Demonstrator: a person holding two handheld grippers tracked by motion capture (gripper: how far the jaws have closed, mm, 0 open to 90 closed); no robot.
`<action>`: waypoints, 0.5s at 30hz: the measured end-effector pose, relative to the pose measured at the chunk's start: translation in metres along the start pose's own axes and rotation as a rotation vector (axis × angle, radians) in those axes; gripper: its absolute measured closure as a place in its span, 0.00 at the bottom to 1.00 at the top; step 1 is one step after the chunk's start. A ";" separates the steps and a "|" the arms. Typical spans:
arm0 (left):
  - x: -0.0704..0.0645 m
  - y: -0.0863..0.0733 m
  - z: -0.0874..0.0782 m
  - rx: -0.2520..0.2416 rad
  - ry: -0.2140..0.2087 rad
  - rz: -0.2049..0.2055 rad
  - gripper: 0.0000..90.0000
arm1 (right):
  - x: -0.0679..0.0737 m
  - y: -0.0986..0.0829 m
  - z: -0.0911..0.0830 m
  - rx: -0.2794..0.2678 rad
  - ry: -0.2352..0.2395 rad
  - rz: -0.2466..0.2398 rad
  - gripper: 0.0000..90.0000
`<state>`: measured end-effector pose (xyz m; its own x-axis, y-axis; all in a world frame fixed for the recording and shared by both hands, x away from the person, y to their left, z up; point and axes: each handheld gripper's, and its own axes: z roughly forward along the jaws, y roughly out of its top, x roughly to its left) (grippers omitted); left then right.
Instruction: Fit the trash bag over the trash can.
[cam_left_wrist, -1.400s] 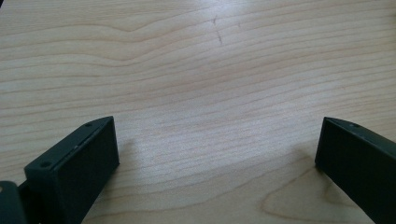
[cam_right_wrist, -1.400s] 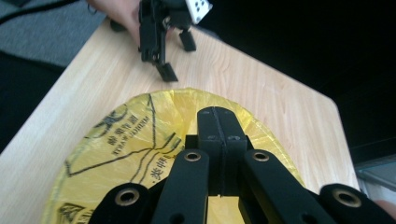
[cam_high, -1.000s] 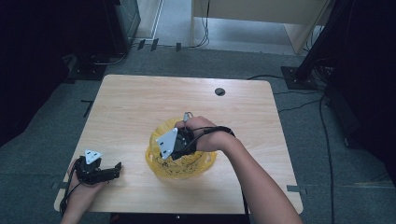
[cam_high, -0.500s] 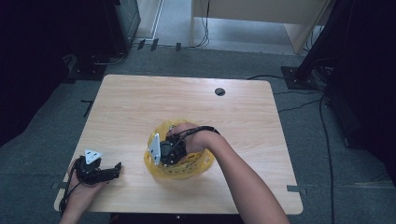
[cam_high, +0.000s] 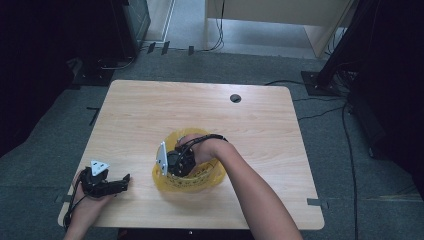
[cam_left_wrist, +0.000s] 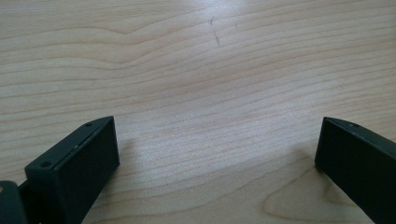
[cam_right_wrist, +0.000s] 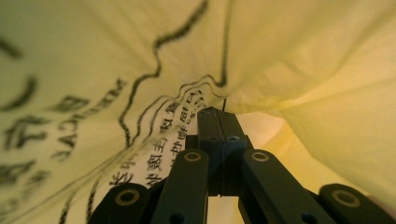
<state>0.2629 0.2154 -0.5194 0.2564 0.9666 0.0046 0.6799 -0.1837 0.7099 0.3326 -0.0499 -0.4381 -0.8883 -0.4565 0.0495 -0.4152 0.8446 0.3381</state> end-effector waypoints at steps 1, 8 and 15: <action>0.000 0.000 0.000 0.000 0.000 -0.002 0.00 | -0.001 -0.001 0.004 0.028 0.023 0.008 1.00; 0.000 0.000 0.000 0.000 -0.001 -0.001 0.00 | -0.008 -0.001 0.011 -0.001 0.027 0.016 1.00; 0.000 0.000 0.000 0.000 -0.001 0.002 0.00 | -0.008 0.000 0.009 0.002 0.001 0.001 1.00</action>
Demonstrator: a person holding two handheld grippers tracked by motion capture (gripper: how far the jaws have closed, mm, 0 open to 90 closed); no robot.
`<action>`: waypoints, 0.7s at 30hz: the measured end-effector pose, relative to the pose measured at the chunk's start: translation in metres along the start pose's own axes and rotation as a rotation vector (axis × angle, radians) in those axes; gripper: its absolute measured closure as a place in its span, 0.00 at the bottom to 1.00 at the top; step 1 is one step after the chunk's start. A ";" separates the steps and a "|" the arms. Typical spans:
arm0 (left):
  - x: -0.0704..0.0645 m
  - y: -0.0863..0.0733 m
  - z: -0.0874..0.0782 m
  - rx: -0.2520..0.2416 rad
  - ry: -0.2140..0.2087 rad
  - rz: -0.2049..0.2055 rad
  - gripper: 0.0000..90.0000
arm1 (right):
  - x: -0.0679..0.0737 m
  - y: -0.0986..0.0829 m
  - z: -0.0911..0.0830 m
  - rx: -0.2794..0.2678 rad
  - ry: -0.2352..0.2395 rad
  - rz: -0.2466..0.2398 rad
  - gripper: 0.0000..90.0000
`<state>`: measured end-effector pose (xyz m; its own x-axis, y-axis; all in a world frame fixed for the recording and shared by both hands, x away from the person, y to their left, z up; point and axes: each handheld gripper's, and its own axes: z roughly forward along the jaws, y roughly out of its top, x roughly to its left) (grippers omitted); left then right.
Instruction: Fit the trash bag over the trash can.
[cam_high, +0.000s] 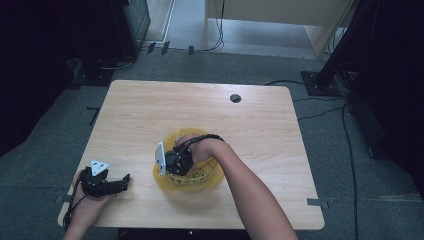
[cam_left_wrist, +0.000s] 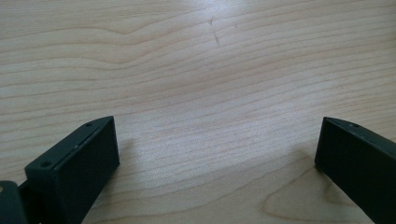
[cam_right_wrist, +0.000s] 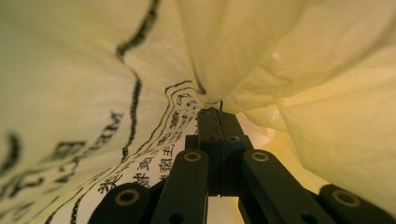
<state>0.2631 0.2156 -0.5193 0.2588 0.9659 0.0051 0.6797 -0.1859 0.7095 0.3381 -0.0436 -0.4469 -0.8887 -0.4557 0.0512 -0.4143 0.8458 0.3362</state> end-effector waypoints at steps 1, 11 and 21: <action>0.000 0.000 0.000 0.000 -0.001 -0.002 0.00 | 0.000 0.001 -0.001 0.004 -0.004 0.000 1.00; 0.000 0.000 0.000 0.000 -0.001 -0.001 0.00 | 0.008 0.012 -0.037 -0.003 -0.067 -0.034 1.00; 0.000 0.000 0.000 0.001 -0.001 -0.001 0.00 | 0.012 0.009 -0.094 -0.061 -0.265 -0.051 1.00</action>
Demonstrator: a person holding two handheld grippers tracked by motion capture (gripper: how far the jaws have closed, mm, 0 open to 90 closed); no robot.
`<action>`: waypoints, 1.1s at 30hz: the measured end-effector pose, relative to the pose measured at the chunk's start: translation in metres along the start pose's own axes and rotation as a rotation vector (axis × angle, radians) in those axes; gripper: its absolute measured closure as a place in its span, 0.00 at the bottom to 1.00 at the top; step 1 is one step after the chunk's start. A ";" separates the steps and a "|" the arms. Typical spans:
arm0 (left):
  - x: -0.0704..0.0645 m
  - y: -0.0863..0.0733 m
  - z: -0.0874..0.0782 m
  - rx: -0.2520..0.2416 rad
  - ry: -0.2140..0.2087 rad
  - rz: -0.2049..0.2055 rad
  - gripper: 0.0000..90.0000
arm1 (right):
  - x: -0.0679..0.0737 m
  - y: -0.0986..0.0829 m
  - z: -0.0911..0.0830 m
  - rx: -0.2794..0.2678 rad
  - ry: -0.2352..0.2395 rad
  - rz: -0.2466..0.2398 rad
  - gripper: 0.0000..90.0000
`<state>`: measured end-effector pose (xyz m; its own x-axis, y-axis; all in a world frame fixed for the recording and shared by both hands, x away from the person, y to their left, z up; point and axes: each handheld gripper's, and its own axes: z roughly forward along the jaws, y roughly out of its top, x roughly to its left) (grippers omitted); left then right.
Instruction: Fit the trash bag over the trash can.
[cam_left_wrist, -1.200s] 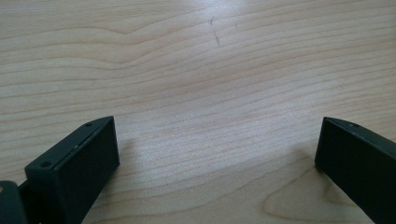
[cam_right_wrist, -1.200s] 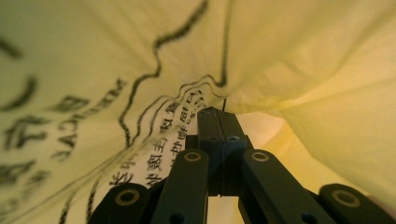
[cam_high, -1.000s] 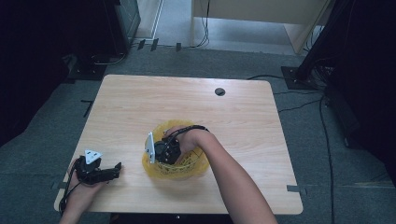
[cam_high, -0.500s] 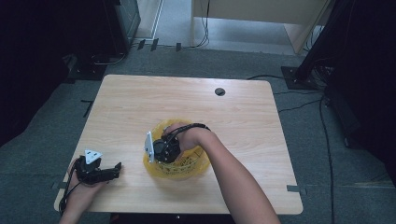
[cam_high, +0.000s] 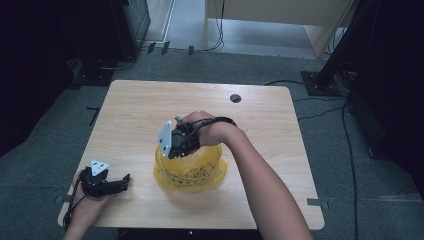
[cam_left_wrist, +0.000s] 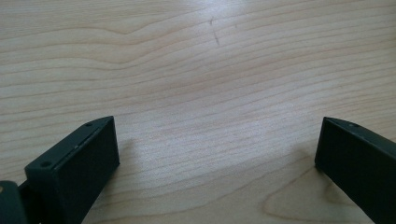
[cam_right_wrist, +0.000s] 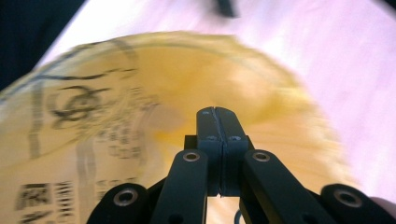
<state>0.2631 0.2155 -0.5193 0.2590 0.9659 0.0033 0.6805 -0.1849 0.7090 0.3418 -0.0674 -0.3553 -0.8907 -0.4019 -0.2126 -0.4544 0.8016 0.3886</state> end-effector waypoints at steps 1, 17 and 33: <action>0.000 0.000 0.000 0.000 0.000 0.000 0.00 | -0.001 -0.001 -0.002 -0.004 -0.021 0.008 1.00; 0.000 0.000 0.000 -0.002 0.000 0.000 0.00 | -0.008 -0.011 0.041 0.172 -0.168 0.044 1.00; 0.000 0.000 0.000 0.000 0.000 0.000 0.00 | 0.015 -0.003 0.046 0.218 0.151 -0.010 1.00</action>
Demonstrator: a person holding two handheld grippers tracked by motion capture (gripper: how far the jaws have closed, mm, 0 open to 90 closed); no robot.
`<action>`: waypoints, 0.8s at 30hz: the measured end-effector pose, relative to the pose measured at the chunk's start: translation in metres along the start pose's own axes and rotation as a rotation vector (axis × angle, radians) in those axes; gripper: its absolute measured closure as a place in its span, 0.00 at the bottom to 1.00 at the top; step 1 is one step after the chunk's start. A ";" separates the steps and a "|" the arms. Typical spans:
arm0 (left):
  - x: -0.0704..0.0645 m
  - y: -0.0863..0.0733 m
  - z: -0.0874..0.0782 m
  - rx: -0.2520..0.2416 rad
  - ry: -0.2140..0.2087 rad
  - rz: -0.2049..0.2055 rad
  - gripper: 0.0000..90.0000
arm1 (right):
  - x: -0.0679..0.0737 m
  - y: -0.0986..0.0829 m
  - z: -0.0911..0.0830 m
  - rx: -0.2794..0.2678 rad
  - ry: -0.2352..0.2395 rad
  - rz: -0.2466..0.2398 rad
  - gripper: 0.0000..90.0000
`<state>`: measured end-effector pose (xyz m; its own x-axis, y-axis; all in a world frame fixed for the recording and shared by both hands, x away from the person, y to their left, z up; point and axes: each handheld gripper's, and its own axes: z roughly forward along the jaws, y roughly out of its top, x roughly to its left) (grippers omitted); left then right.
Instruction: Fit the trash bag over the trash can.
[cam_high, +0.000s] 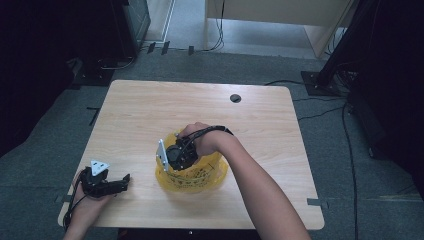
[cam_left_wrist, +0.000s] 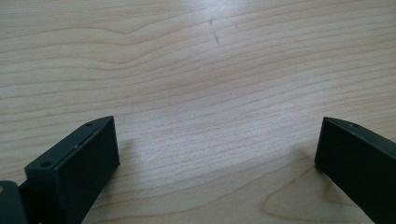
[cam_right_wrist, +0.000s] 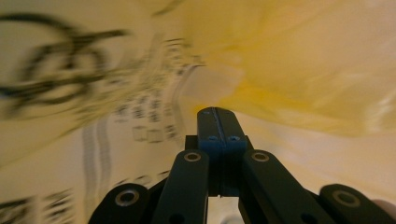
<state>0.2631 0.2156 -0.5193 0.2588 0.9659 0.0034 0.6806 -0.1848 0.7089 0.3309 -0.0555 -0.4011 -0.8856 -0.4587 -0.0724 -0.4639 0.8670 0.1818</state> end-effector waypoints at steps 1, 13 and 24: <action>0.000 0.000 0.000 0.000 0.000 0.000 0.00 | 0.001 0.000 -0.002 0.003 0.019 0.001 1.00; 0.000 0.000 0.000 0.000 0.000 0.000 0.00 | 0.014 -0.007 -0.003 0.085 0.162 -0.019 1.00; 0.000 0.000 0.000 0.000 -0.002 0.002 0.00 | 0.010 -0.002 0.016 0.152 0.260 0.029 1.00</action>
<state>0.2632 0.2158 -0.5193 0.2616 0.9652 0.0033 0.6799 -0.1867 0.7091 0.3231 -0.0587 -0.4175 -0.8725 -0.4512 0.1876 -0.4540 0.8905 0.0302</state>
